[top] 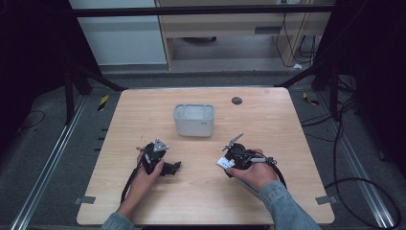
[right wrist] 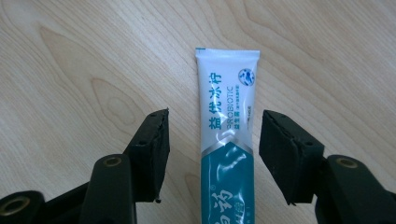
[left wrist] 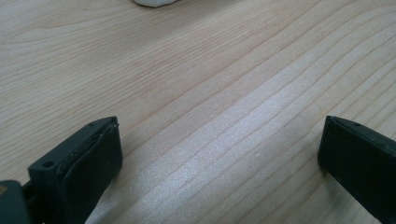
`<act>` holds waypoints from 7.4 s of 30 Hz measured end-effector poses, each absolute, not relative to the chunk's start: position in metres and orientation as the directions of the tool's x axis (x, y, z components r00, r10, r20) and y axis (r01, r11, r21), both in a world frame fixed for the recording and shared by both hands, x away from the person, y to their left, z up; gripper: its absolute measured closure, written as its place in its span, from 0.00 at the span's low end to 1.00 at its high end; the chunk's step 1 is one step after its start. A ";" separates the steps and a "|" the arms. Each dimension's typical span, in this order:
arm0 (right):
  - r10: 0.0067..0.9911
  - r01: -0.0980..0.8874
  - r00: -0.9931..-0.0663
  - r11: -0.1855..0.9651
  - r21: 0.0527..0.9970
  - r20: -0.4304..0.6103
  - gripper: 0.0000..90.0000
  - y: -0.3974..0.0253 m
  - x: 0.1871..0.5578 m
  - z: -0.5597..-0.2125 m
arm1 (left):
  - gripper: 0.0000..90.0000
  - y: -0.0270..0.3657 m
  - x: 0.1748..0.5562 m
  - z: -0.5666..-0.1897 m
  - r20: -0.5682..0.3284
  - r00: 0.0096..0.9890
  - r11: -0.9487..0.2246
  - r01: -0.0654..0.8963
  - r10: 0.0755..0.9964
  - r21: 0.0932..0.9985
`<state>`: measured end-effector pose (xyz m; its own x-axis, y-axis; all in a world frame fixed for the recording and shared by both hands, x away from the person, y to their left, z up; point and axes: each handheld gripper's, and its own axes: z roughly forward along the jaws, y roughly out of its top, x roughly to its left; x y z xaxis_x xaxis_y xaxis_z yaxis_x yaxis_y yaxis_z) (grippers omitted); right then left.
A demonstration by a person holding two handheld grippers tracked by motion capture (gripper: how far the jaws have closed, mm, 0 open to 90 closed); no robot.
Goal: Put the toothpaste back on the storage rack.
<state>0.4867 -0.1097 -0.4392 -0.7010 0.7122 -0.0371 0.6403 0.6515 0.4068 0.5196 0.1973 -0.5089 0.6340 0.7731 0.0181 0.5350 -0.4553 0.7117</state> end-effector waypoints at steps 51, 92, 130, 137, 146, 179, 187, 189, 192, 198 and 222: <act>0.716 0.682 -0.698 0.672 0.289 -0.015 0.70 -0.115 0.505 -0.468 | 0.00 0.197 0.520 -0.509 0.018 0.634 -0.456 0.535 0.773 0.711; 0.759 0.678 -0.649 0.608 0.413 -0.054 0.90 -0.136 0.502 -0.413 | 0.00 0.197 0.520 -0.509 0.018 0.634 -0.456 0.535 0.773 0.712; 0.833 0.489 -0.554 0.328 0.808 -0.003 0.90 -0.116 0.531 -0.344 | 0.00 0.197 0.520 -0.509 0.020 0.634 -0.455 0.533 0.773 0.713; 0.843 0.429 -0.537 0.261 0.865 0.012 0.90 -0.114 0.533 -0.348 | 0.00 0.198 0.519 -0.509 0.020 0.636 -0.457 0.533 0.772 0.712; 0.877 0.410 -0.480 0.193 0.892 0.031 0.90 -0.098 0.539 -0.340 | 0.00 0.198 0.519 -0.509 0.020 0.637 -0.458 0.532 0.771 0.712; 0.906 0.325 -0.423 0.139 0.935 0.012 0.89 -0.033 0.589 -0.301 | 0.00 0.198 0.519 -0.509 0.020 0.638 -0.461 0.533 0.770 0.709; 0.908 0.321 -0.418 0.116 0.940 0.031 0.89 -0.027 0.600 -0.302 | 0.00 0.198 0.519 -0.509 0.021 0.638 -0.461 0.533 0.769 0.709; 0.910 0.319 -0.412 0.100 0.942 0.043 0.89 -0.027 0.602 -0.302 | 0.00 0.198 0.519 -0.509 0.021 0.639 -0.462 0.533 0.769 0.709; 0.912 0.323 -0.409 0.103 0.941 0.040 0.89 -0.024 0.605 -0.302 | 0.00 0.198 0.519 -0.509 0.021 0.639 -0.462 0.533 0.769 0.709; 0.912 0.311 -0.409 0.110 0.944 0.028 0.89 -0.018 0.608 -0.300 | 0.00 0.198 0.519 -0.509 0.021 0.637 -0.460 0.533 0.770 0.711; 0.906 0.303 -0.421 0.097 0.948 0.043 0.89 -0.005 0.618 -0.310 | 0.00 0.198 0.518 -0.509 0.021 0.640 -0.462 0.531 0.768 0.710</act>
